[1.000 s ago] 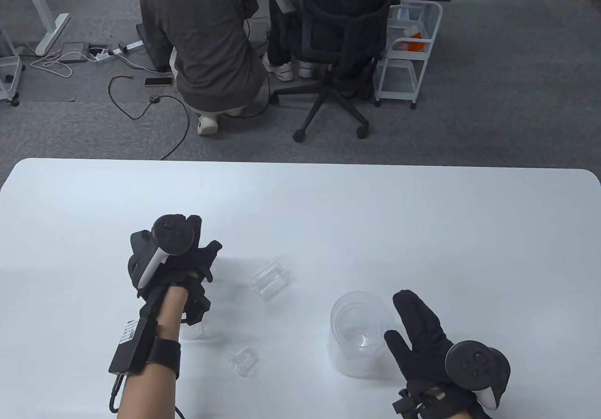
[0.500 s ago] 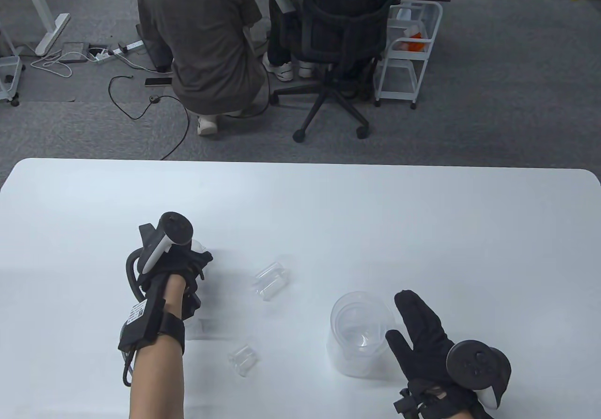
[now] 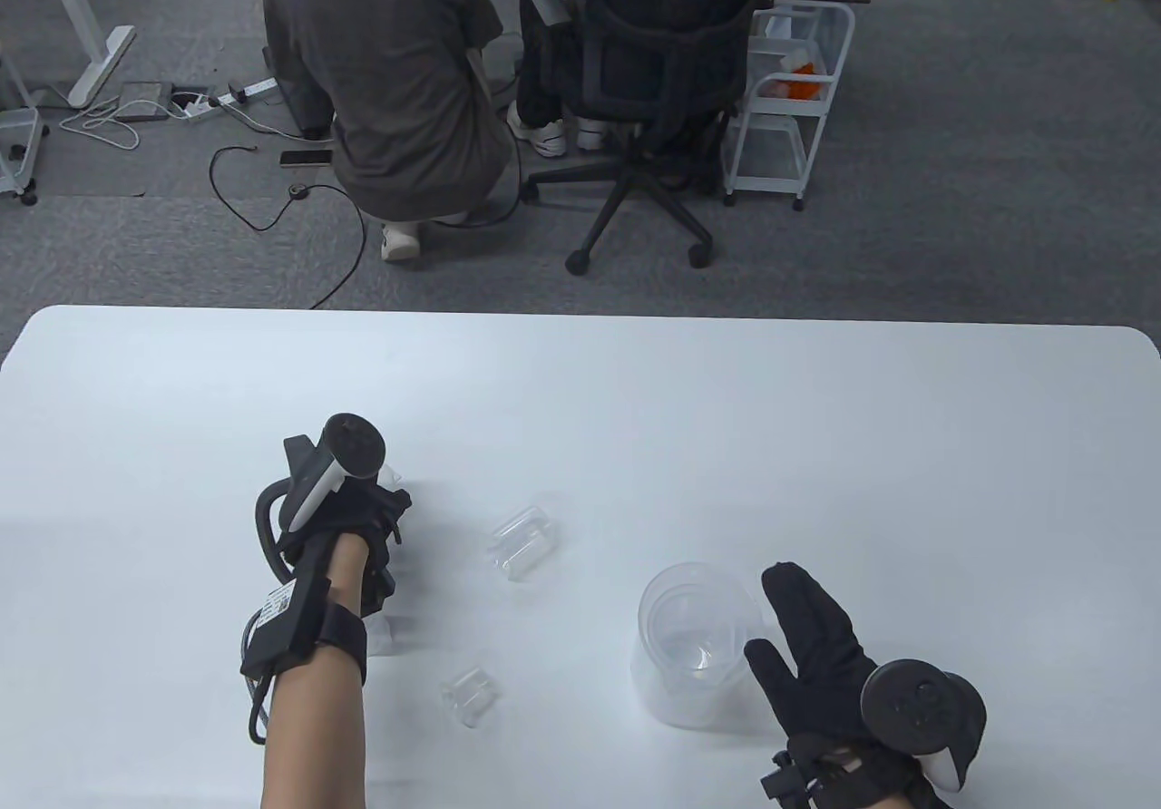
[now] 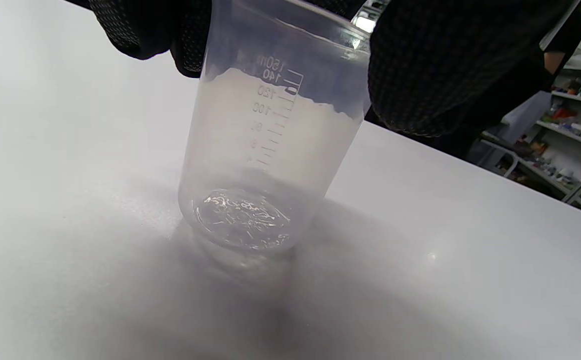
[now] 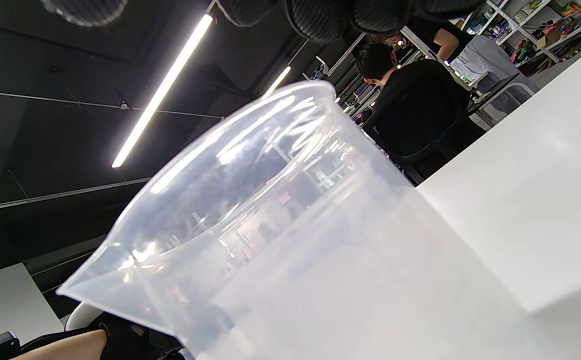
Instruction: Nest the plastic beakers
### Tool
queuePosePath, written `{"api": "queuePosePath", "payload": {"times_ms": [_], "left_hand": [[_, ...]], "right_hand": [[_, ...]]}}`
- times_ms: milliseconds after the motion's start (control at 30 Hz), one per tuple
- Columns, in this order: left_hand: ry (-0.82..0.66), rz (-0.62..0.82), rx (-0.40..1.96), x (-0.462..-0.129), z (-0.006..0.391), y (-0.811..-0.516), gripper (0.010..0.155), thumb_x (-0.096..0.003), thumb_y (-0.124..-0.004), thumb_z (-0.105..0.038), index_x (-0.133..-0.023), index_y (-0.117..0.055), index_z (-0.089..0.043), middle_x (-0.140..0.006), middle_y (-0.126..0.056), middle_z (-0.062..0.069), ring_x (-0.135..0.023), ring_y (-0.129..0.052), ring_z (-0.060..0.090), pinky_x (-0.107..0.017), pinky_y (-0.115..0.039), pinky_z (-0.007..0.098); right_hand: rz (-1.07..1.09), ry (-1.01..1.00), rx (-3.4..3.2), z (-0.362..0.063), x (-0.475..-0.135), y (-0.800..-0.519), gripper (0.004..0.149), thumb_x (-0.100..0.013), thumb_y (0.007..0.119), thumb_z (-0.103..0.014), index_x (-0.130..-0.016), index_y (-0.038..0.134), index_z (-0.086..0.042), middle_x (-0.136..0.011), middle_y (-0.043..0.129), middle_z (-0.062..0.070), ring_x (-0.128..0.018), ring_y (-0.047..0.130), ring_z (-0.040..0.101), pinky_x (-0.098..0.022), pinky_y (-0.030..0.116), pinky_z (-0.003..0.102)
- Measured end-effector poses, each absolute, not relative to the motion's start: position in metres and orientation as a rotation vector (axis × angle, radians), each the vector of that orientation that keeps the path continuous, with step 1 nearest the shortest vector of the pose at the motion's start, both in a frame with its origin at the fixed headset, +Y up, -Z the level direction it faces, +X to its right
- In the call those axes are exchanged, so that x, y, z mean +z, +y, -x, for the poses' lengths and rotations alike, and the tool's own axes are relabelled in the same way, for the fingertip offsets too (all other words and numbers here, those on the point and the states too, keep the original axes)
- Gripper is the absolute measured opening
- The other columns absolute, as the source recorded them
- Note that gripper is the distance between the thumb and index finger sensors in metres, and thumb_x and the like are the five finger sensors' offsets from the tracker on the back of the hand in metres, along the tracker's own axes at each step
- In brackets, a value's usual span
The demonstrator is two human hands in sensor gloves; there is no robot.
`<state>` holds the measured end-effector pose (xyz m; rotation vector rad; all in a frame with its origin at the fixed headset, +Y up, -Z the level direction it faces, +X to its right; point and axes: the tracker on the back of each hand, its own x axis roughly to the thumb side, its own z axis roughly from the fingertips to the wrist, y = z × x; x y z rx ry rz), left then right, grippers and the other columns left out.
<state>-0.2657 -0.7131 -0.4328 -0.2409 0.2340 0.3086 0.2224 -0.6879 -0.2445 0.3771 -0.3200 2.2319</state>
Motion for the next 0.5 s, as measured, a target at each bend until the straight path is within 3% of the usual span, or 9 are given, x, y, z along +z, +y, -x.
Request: {"api": "queuePosePath", "payload": {"times_ms": [500], "left_hand": [[0.000,0.069,0.366,-0.403,0.207,-0.637,0.078,-0.0430,-0.082,-0.047,-0.106,-0.047,-0.018,-0.112,-0.044,0.015,-0.099,-0.064,0.045,-0.069,-0.064,0.053]], "right_hand": [[-0.368,-0.330,2.239,-0.225,-0.243,-0.689,0.074,-0.049,0.064,-0.059,-0.103,0.046,-0.012,-0.112,0.050,0.022,-0.099,0.052,0.051,-0.065,0.052,0.063]]}}
